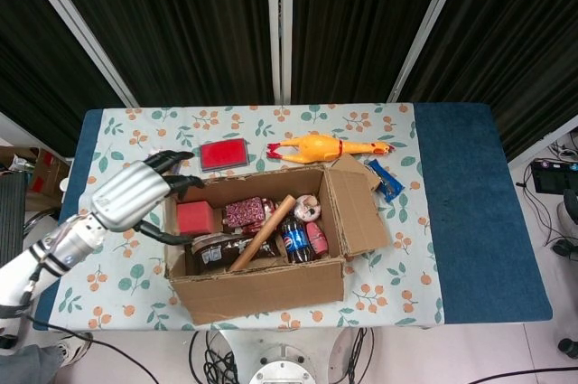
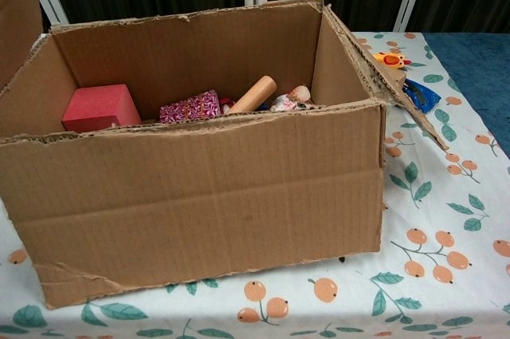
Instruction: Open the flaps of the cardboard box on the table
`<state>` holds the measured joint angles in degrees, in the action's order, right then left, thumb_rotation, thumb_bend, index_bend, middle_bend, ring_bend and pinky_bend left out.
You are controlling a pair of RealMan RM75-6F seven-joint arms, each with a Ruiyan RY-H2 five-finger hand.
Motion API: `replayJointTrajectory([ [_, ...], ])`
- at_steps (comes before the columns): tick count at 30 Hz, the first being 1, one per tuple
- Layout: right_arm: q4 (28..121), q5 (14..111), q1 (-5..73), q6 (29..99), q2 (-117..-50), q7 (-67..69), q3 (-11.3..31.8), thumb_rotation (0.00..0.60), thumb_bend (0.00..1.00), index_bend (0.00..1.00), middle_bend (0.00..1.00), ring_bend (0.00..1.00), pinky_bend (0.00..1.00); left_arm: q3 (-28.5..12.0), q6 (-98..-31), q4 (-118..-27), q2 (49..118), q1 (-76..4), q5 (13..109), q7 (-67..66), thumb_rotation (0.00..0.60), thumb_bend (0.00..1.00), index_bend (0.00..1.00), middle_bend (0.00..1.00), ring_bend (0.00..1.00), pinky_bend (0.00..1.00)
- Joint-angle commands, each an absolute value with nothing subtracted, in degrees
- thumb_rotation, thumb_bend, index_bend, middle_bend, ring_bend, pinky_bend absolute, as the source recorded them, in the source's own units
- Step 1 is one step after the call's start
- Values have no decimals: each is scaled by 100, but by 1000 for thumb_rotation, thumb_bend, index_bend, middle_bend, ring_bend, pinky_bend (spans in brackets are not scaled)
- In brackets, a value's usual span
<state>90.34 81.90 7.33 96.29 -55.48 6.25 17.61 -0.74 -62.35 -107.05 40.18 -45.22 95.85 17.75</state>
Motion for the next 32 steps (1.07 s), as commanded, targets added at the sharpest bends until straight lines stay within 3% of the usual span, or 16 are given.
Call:
replayJointTrajectory([
  [1,9046,8190,729,9642,-5532,616,1768,600,176,0,0,0,0,111,-6547,-10791,3704,-4035,9448,2023,67,0,270,507,115,167],
  [6,9083,8225,737,9644,-5534,597,1748,600,176,0,0,0,0,328,-6756,-10734,3472,-3457,9222,2575,54,0,264,528,127,167],
  [12,9126,8391,726,9688,-5575,498,1647,600,176,0,0,0,0,312,-6938,-10374,3402,-3016,8859,3168,27,0,261,535,135,167],
  [14,9150,8501,684,9715,-5587,478,1552,600,176,0,0,0,0,258,-7035,-10225,3513,-2851,8614,3163,12,0,248,474,134,167],
  [17,9102,8692,533,9675,-5652,269,1229,600,176,0,0,0,0,254,-7209,-10060,3827,-2551,8222,2285,35,0,174,208,96,167],
  [19,9171,8542,380,9385,-5656,-122,932,600,175,0,0,0,0,320,-7500,-9875,4236,-2283,8209,1443,93,7,113,53,55,167],
  [21,9334,8289,285,9068,-5612,-369,743,600,163,0,0,0,0,369,-7802,-9644,4664,-2037,8254,861,138,15,72,20,33,168],
  [26,9612,7731,249,8326,-5465,-730,483,600,151,0,0,0,0,462,-8106,-9113,5352,-1624,8373,506,163,18,8,1,21,167],
  [32,9425,7932,291,8526,-5679,-626,571,600,151,0,0,0,0,422,-8242,-8879,5524,-1395,8433,602,154,27,8,1,20,167],
])
